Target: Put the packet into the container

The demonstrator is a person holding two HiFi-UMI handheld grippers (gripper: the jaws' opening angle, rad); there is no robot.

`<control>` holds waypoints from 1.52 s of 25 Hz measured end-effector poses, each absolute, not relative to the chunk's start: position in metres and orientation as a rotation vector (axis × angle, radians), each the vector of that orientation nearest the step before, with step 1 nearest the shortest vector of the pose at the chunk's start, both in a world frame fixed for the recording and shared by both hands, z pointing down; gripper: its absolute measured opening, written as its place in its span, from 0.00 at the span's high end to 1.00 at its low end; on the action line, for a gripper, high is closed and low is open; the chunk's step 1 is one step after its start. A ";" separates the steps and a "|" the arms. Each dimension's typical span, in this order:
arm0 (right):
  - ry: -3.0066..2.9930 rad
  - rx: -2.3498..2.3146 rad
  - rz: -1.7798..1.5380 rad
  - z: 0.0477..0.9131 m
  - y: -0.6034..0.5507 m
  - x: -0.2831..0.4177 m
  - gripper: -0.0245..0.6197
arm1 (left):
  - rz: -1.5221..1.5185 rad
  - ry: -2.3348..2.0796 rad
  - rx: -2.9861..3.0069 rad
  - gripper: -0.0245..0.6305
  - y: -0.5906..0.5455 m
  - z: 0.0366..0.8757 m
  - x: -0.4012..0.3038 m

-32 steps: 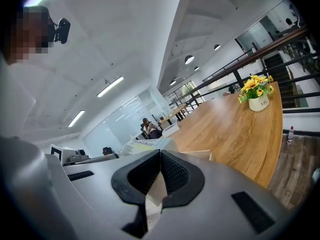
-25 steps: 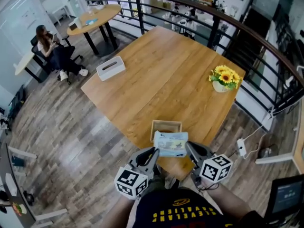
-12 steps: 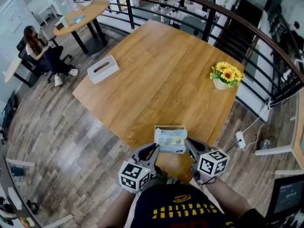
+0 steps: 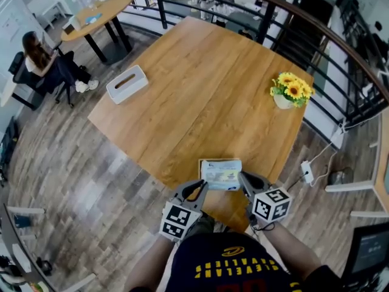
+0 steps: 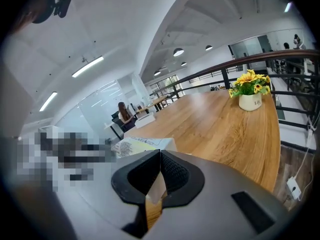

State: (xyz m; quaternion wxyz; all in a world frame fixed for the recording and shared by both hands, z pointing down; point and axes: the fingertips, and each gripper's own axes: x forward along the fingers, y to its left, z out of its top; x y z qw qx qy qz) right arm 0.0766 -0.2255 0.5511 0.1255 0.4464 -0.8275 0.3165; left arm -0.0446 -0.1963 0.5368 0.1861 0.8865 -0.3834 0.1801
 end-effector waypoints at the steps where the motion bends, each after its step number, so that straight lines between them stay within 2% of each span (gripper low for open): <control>1: -2.411 1.300 0.907 0.552 -0.226 0.076 0.94 | 0.518 -1.078 2.506 0.91 -0.197 0.539 -0.045; 16: -2.412 1.287 0.730 0.567 -0.233 0.077 0.94 | 0.643 -1.039 2.597 0.91 -0.198 0.567 -0.038; 38: -2.348 1.196 0.517 0.610 -0.233 0.072 0.94 | 1.011 -0.975 2.691 0.91 -0.193 0.619 -0.033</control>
